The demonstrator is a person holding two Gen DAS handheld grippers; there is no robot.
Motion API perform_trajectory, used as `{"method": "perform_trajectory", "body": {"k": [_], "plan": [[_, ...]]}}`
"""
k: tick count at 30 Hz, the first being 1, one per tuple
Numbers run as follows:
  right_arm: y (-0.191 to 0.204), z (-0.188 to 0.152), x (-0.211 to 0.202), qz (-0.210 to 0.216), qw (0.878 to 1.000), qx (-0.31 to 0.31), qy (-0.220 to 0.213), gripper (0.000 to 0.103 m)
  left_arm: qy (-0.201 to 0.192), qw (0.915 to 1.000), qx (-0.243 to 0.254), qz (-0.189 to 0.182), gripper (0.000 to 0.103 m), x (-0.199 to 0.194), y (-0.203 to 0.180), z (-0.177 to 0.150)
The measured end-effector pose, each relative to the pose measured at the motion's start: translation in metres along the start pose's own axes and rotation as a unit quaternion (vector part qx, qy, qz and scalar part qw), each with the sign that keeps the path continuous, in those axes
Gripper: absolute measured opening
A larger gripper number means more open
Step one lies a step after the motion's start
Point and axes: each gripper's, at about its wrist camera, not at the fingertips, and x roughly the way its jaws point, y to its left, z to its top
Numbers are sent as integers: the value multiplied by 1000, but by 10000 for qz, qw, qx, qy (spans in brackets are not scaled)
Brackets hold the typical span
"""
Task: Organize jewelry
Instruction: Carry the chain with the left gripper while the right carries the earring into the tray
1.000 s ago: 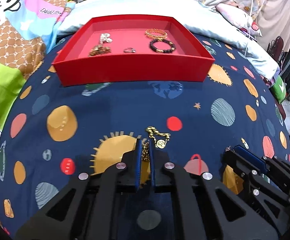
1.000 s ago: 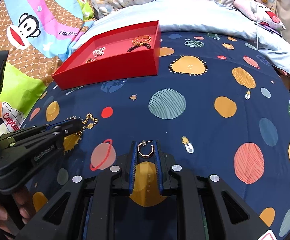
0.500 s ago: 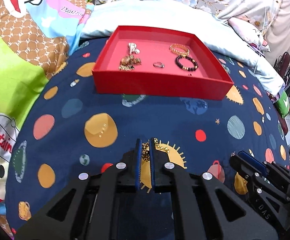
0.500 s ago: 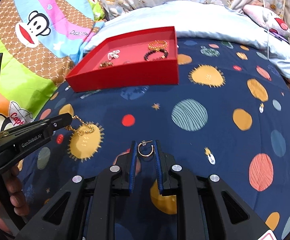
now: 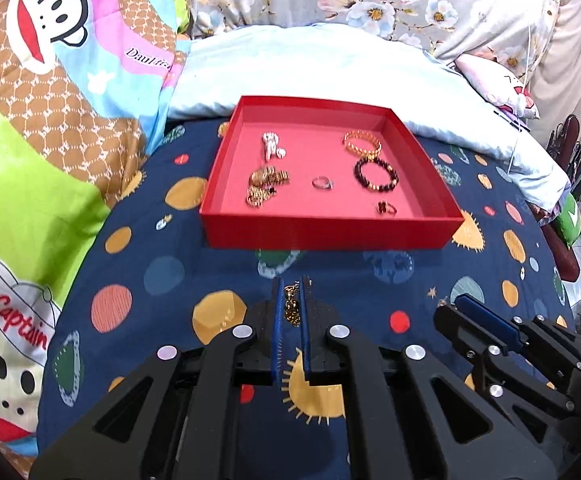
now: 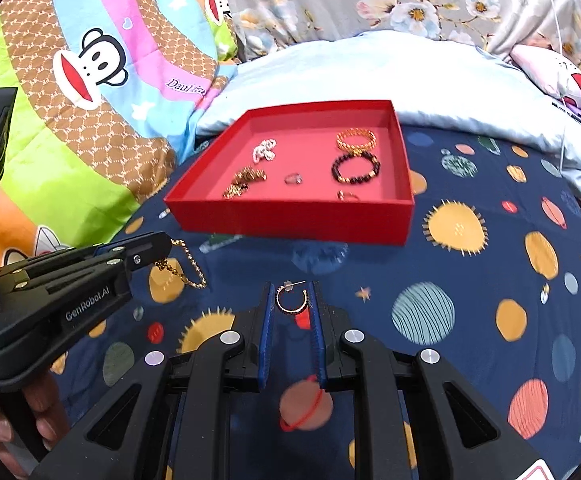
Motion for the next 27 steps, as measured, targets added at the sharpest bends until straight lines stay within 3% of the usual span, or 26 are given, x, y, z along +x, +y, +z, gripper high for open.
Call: {"method": "perform_trajectory", "body": {"k": [14,27], "plan": [[1,41,8,-48,9994,-116,-332,16,-347,9993,155,66,6,0,-5,40],[-15,101,33,17,9984,-109,-550,16,-684,9974,185,94,7,10,-10,101]]}}
